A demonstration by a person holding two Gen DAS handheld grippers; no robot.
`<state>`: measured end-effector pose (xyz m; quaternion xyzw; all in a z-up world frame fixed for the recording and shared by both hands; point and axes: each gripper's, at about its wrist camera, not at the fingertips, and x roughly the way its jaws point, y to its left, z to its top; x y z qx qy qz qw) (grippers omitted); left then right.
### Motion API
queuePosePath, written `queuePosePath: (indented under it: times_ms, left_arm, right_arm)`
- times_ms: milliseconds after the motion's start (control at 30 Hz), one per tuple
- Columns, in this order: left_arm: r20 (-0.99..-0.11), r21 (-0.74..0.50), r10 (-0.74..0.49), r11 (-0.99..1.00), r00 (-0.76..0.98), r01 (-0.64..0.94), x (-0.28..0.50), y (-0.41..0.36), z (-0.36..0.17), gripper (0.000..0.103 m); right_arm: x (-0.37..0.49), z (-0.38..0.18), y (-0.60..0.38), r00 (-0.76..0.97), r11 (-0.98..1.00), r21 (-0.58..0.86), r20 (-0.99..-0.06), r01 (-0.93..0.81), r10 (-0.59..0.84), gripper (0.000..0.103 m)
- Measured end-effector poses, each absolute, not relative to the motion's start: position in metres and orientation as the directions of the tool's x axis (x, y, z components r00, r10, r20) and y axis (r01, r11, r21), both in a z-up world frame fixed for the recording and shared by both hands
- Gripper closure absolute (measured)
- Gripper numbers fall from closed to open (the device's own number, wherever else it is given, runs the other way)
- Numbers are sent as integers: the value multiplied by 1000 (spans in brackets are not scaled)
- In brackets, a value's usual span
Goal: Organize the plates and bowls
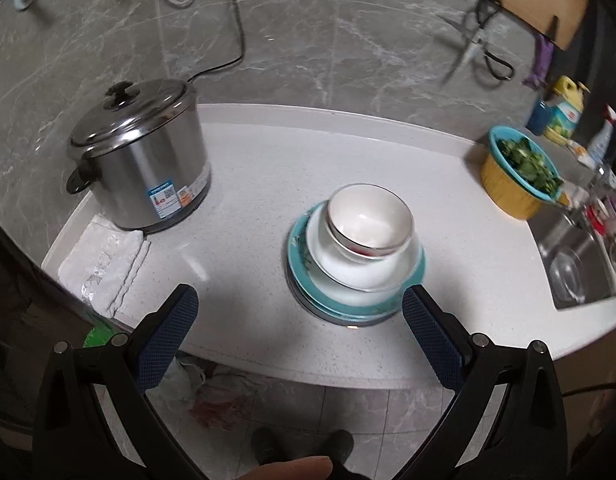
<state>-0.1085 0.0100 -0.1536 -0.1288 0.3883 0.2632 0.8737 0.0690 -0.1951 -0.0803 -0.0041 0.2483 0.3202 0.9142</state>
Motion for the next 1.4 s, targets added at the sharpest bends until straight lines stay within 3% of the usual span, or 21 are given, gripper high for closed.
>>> queuePosePath:
  times_ms: [267,900,1400]
  left_arm:
    - [-756,-39,325,844,568,-535,-131,2,-138,0]
    - [-738,-18,355,840,573,-543,-179,4,-118,0]
    - [-690,-4,403,828,601,-561,-201,5,-92,0]
  right_arm:
    - [56,-90,-189,589,792,258,-552,-553,590,0]
    - [-10,-68,-161,679,865,75,-588,-497,441,0]
    - [-6,-70,-154,657,894,73,-651,-443,379,0]
